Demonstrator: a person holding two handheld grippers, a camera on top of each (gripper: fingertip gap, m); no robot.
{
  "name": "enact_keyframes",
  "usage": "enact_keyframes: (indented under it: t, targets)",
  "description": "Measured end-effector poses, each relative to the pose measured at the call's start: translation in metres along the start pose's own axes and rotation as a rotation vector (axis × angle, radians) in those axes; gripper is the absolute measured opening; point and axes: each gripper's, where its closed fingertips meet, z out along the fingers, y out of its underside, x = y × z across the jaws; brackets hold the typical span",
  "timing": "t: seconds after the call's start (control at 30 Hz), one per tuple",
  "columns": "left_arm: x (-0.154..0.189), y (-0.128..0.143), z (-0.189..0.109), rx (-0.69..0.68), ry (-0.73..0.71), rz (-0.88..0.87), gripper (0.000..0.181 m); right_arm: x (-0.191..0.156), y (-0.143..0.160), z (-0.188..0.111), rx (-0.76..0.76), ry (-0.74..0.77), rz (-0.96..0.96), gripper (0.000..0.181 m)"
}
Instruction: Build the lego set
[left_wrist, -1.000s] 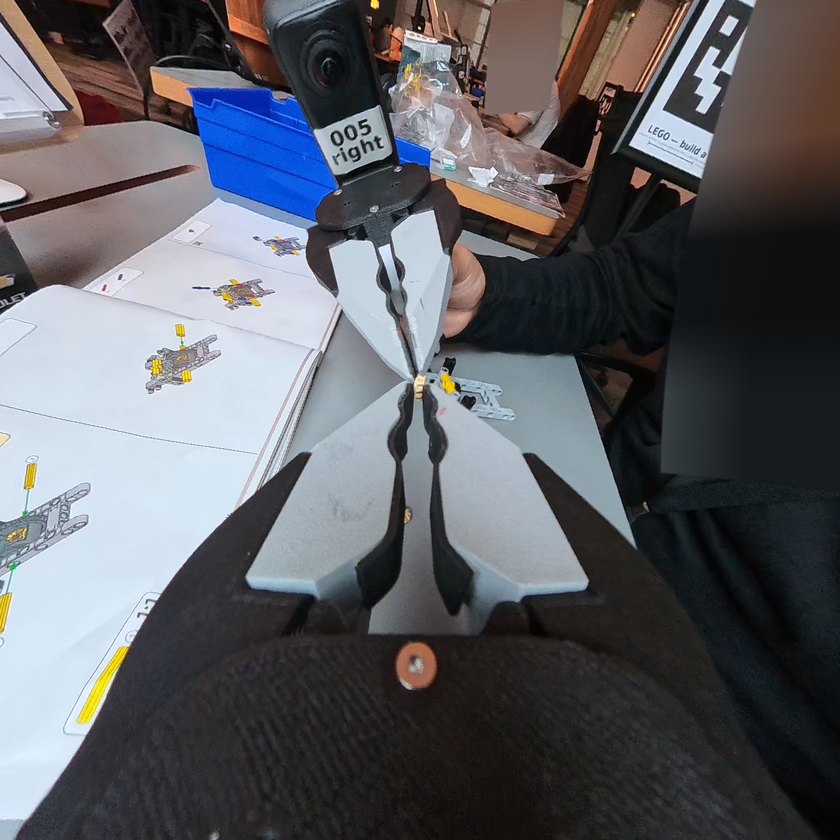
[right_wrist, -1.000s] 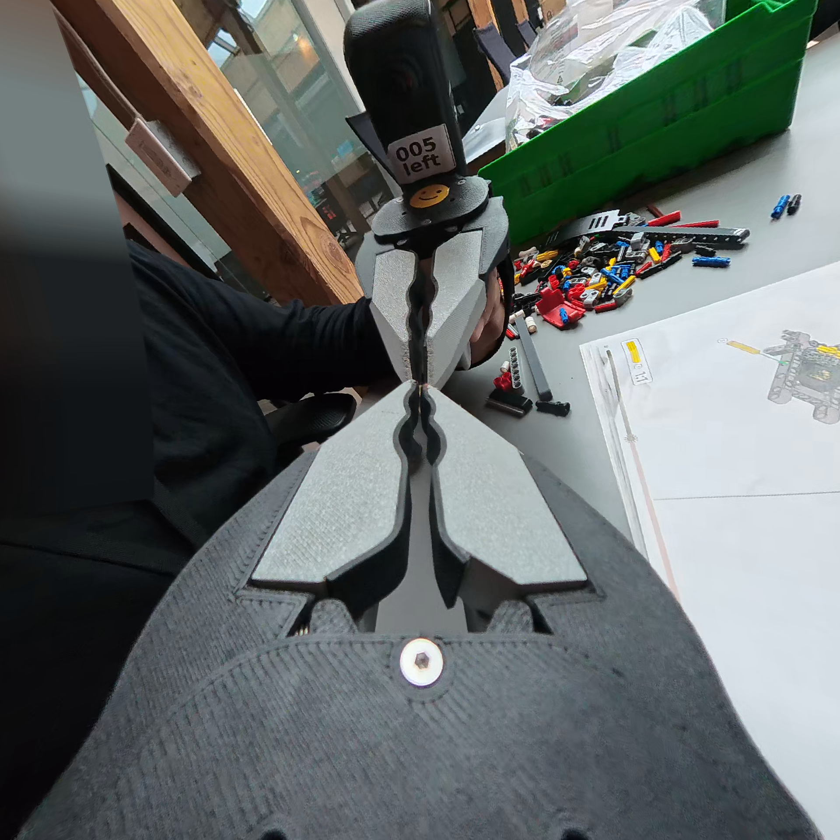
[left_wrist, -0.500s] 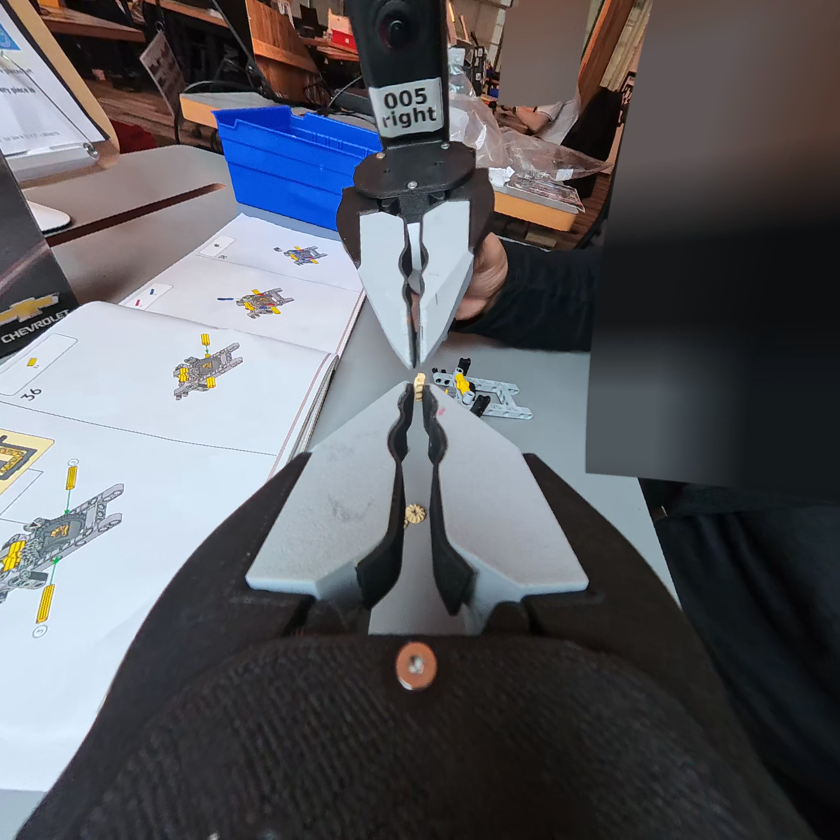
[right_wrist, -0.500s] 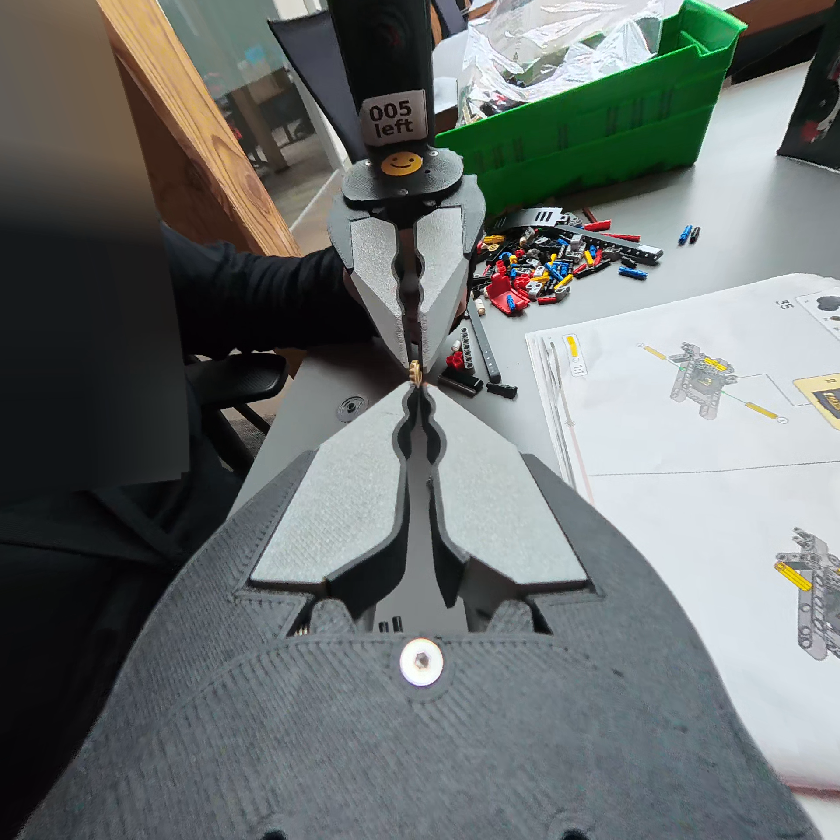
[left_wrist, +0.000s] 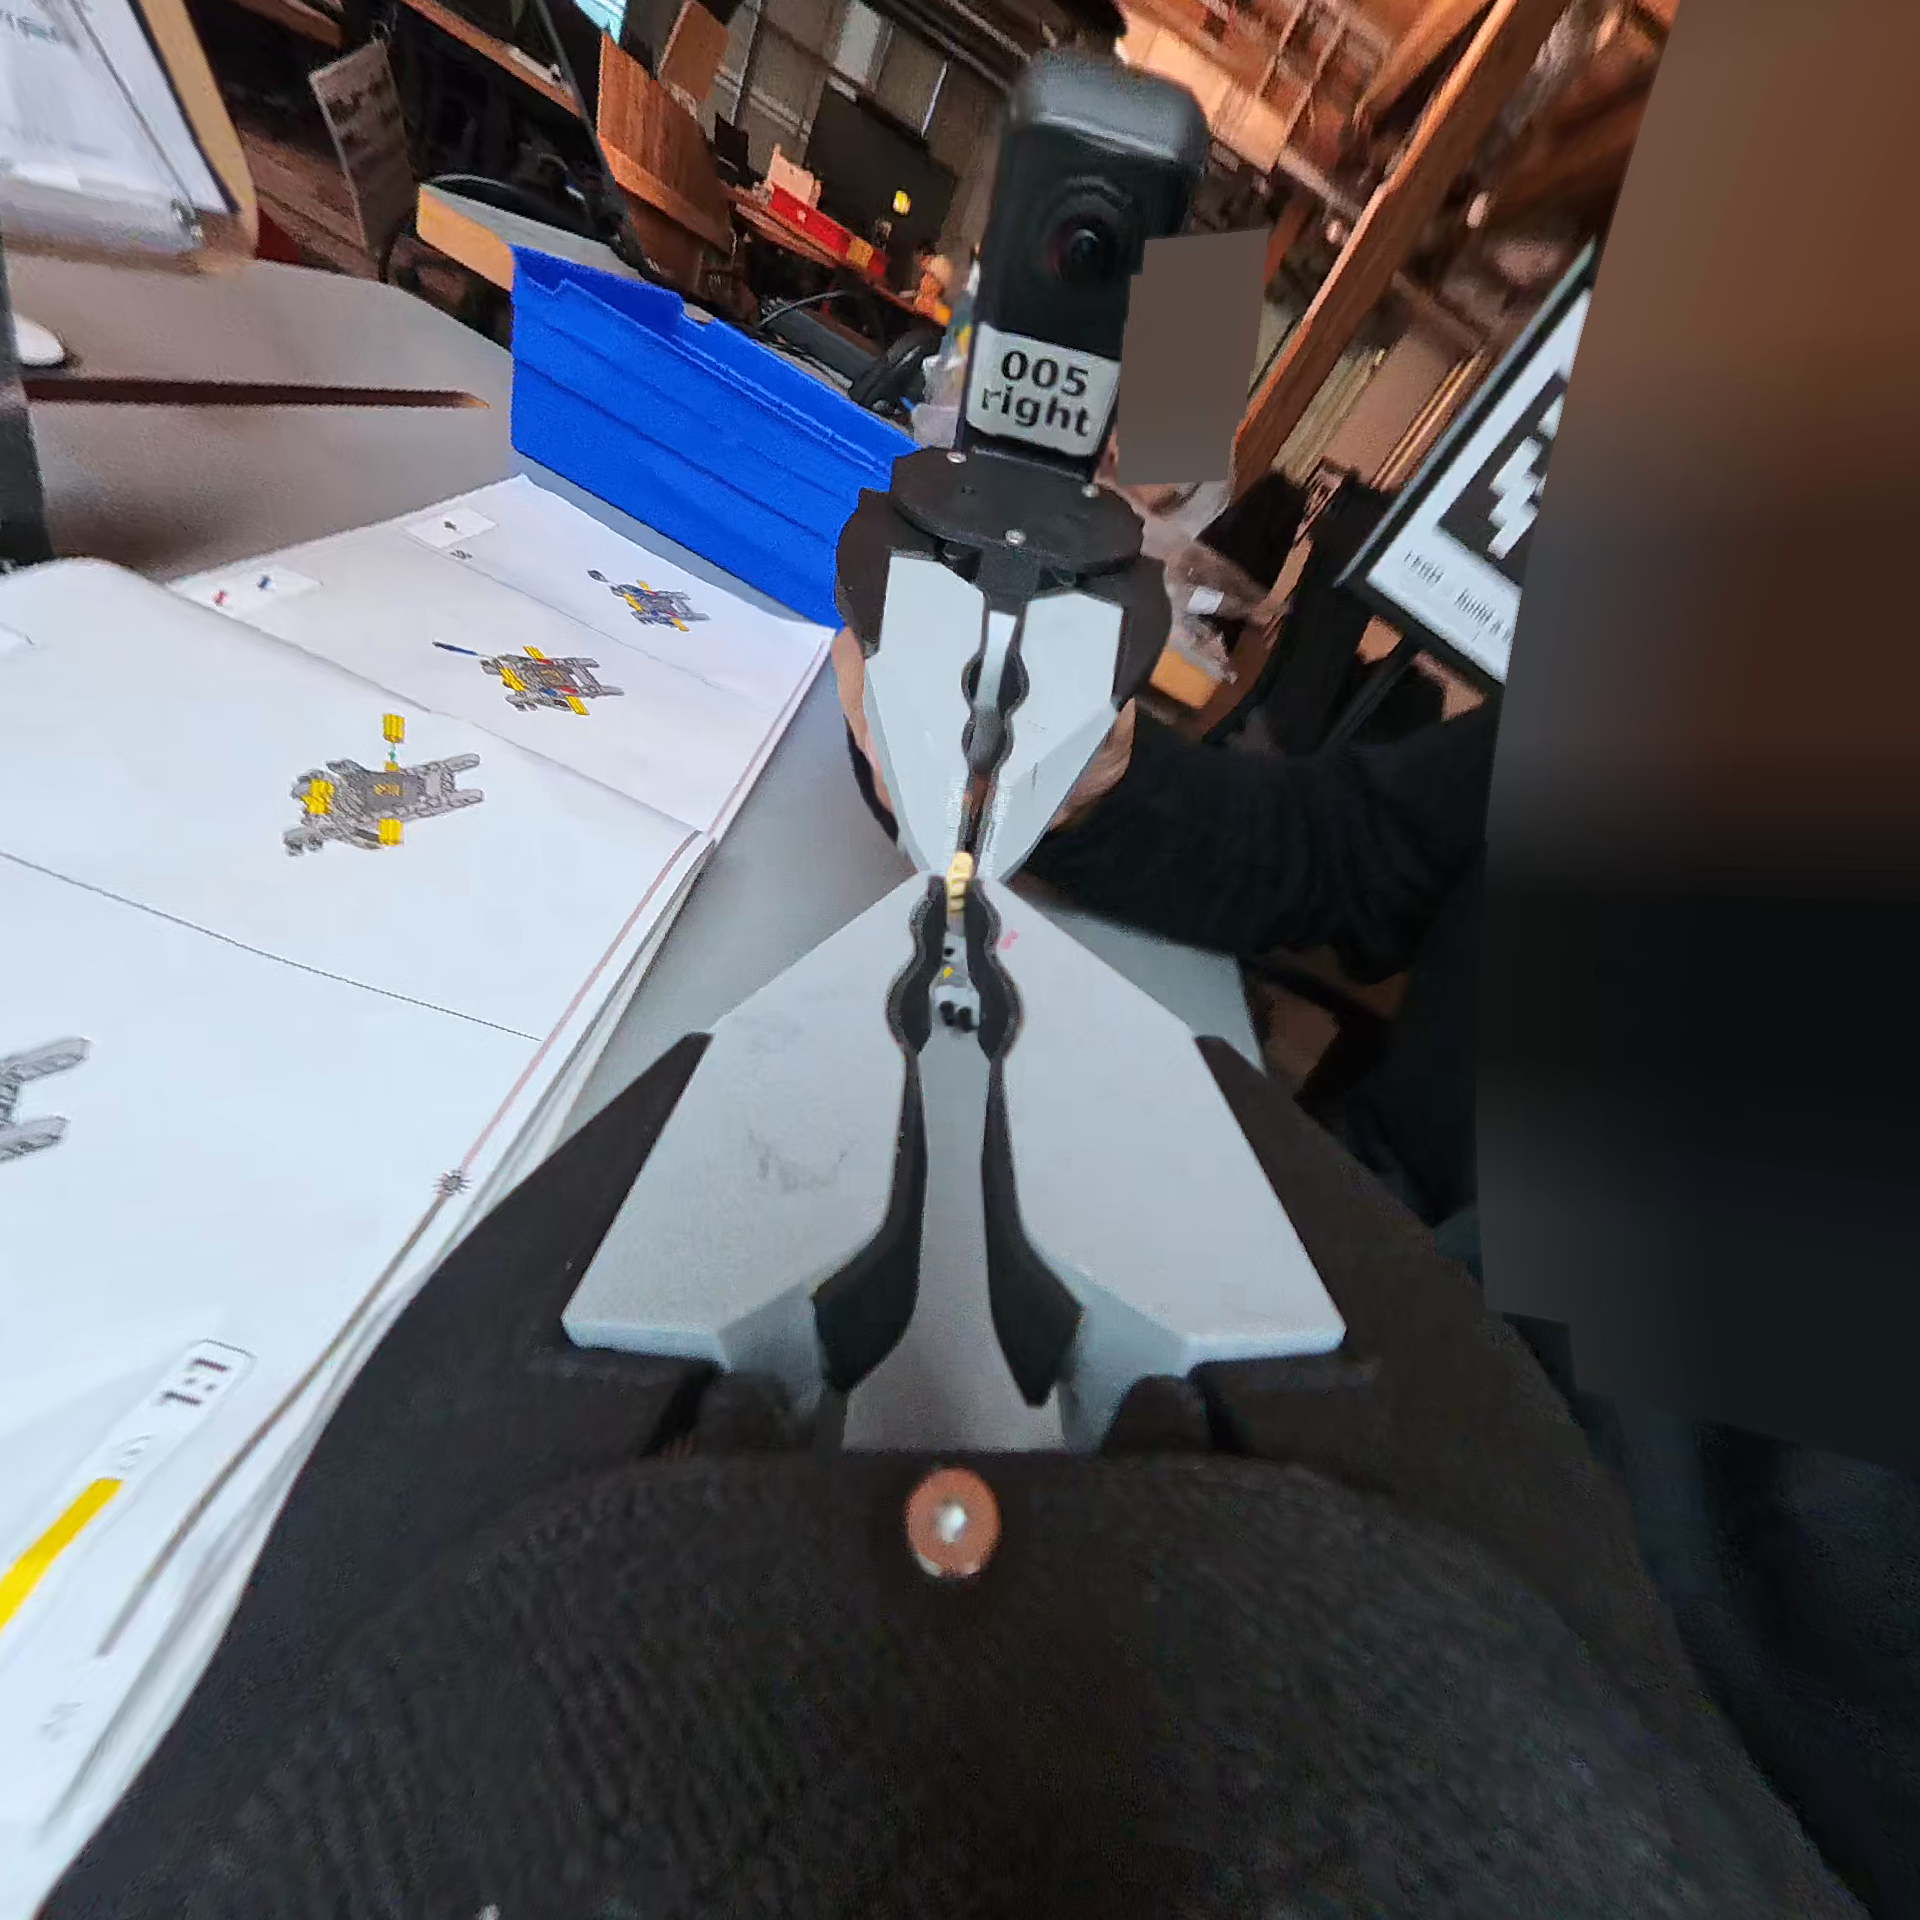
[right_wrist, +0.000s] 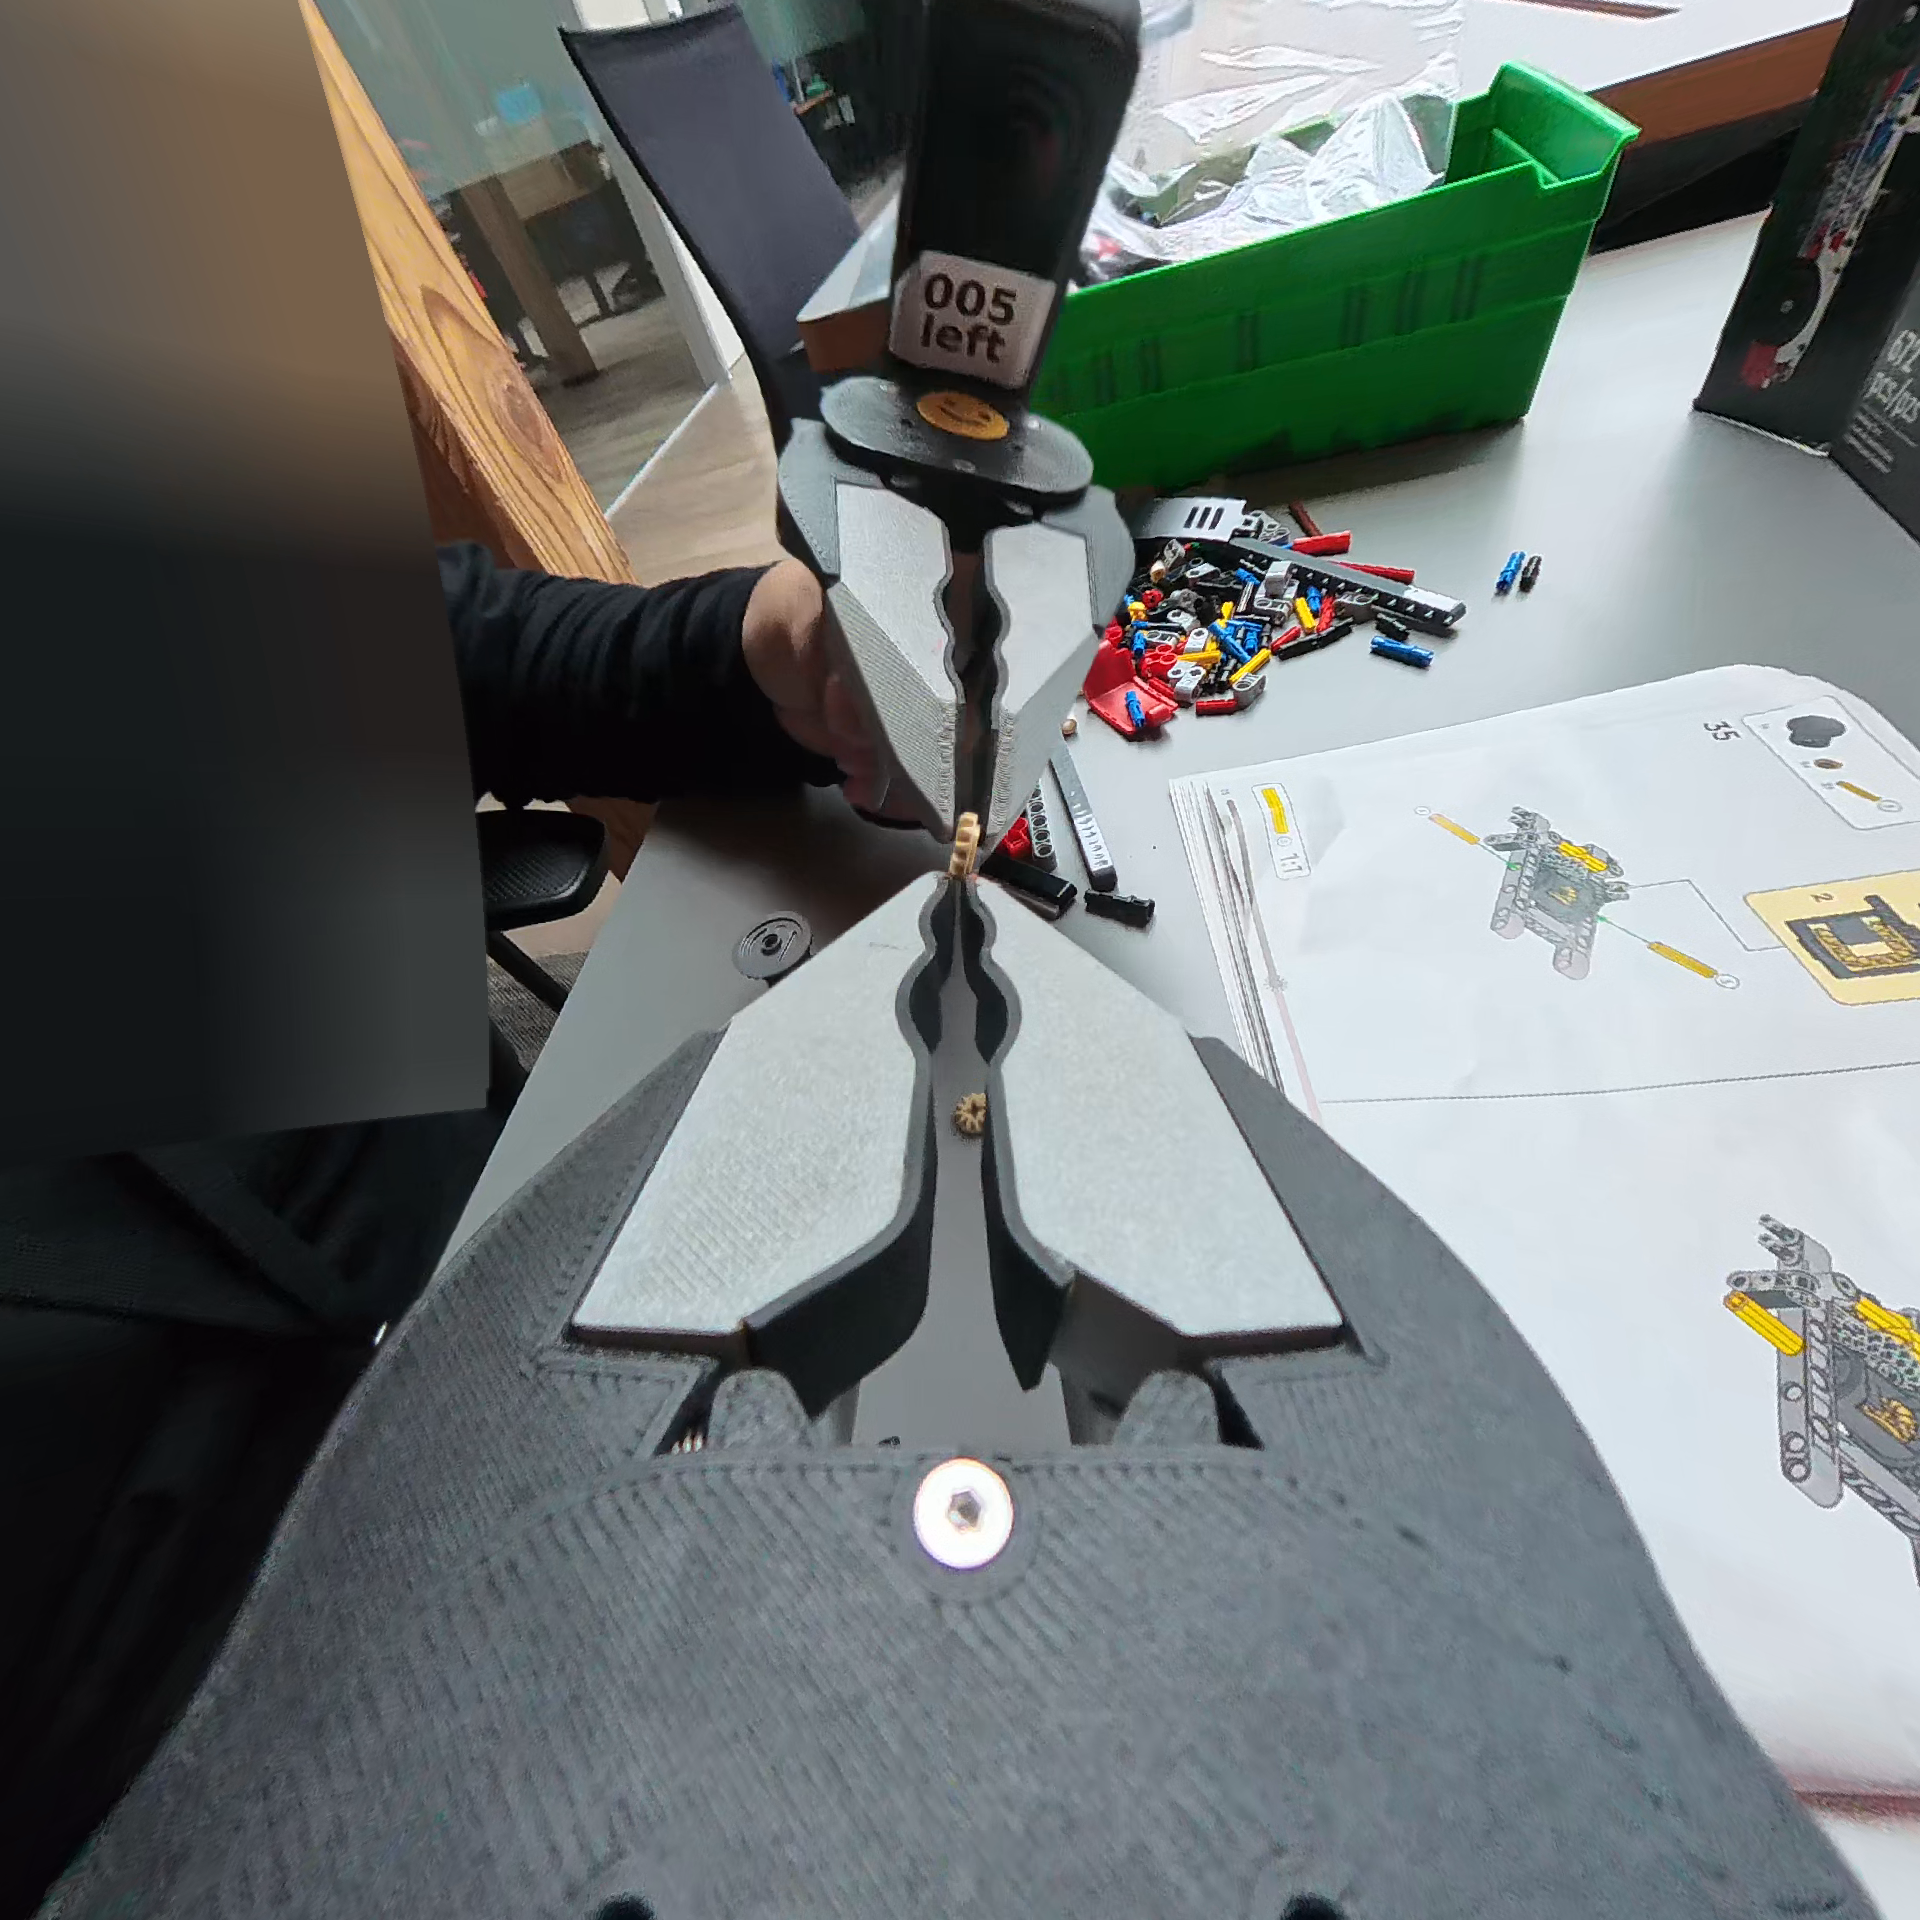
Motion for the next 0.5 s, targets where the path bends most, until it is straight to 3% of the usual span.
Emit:
enact_keyframes:
  t: [0.2,0.5]
  targets:
    - [-0.0072,0.0004,0.0006,0.047,0.047,-0.196,0.001,0.0061,-0.0001,-0.0016,0.022,-0.001,0.053,0.000]
    - [-0.0060,-0.0015,0.0001,0.058,0.050,-0.204,0.001,0.0051,-0.0032,-0.0016,0.053,-0.026,0.085,0.000]
